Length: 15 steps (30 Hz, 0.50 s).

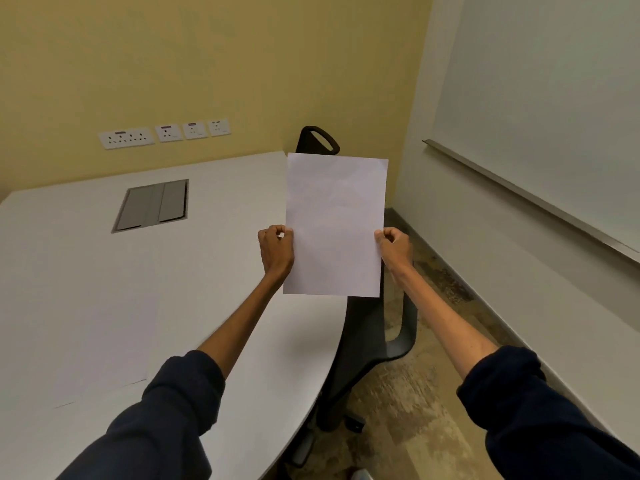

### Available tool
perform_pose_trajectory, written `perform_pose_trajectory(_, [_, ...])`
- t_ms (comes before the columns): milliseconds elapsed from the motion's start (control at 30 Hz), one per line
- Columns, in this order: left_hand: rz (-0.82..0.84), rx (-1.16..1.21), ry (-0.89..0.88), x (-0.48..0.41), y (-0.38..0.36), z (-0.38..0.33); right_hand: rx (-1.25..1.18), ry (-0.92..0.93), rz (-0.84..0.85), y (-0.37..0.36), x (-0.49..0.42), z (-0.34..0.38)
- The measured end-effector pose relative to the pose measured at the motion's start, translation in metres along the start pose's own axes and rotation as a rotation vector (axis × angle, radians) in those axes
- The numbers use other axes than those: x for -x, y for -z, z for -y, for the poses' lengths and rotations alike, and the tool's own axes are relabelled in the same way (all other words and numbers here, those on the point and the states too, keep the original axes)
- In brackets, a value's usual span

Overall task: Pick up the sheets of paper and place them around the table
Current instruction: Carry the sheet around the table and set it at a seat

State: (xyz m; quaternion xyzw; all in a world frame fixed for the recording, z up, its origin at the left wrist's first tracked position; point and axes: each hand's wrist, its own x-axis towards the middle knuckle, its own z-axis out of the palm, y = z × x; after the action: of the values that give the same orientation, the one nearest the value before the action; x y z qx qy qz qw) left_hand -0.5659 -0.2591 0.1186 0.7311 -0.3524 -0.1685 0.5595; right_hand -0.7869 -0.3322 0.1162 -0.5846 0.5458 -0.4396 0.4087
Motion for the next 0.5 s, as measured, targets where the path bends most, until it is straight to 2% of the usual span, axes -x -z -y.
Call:
perform_pose_trajectory(233, [-0.082, -0.002, 0.075, -0.057, -0.051, 0.009, 0.119, 0.045, 0.147, -0.012, -0.110, -0.004])
perform_pose_trajectory(500, [-0.271, -0.011, 0.137, -0.111, -0.058, 0.010, 0.069, 0.045, 0.344, -0.073, -0.192, 0.015])
